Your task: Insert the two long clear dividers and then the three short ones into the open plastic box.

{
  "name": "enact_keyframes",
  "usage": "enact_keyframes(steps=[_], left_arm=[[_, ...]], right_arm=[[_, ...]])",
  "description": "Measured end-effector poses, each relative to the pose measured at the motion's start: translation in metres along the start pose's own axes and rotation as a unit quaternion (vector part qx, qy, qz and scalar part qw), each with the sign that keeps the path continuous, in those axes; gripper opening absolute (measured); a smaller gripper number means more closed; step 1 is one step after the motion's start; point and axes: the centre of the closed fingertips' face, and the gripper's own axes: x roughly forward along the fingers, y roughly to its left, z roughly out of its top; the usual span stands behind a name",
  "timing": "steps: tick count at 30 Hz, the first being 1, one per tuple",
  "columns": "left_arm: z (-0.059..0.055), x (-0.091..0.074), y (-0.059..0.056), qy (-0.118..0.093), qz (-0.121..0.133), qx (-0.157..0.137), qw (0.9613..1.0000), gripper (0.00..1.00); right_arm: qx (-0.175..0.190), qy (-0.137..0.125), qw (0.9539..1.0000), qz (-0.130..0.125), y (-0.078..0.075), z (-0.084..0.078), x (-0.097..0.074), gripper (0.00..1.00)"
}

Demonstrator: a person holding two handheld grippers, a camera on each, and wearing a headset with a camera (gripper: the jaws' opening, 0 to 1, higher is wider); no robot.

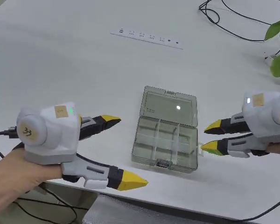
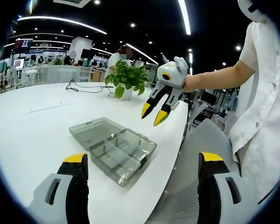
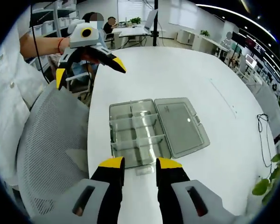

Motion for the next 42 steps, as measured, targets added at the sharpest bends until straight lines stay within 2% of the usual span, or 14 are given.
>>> enact_keyframes(steps=[4,8,10,17,20,25,42], left_arm=[[0.001,-0.003,0.002,0.003,0.000,0.011,0.9999,1.00],[0.000,-0.004,0.004,0.010,-0.001,0.016,0.9998,1.00],[-0.001,-0.005,0.004,0.015,0.000,0.019,0.9997,1.00],[-0.002,-0.003,0.008,0.029,0.001,0.028,0.9992,1.00],[-0.005,-0.002,0.011,0.034,0.003,0.027,0.9990,1.00],[-0.009,-0.002,0.013,0.041,0.002,0.026,0.9988,1.00],[-0.018,-0.003,0.010,0.045,-0.002,0.022,0.9987,1.00]], right_arm=[[0.018,-0.017,0.9997,-0.009,0.010,-0.005,-0.012,0.35],[0.033,-0.036,0.9985,-0.023,0.017,-0.010,-0.019,0.49],[0.040,-0.043,0.9979,-0.028,0.020,-0.014,-0.021,0.53],[0.082,-0.067,0.9932,-0.049,0.025,-0.031,-0.027,0.64],[0.096,-0.071,0.9912,-0.057,0.026,-0.040,-0.028,0.65],[0.118,-0.077,0.9885,-0.055,0.033,-0.046,-0.025,0.70],[0.116,-0.080,0.9886,-0.053,0.041,-0.044,-0.024,0.74]])
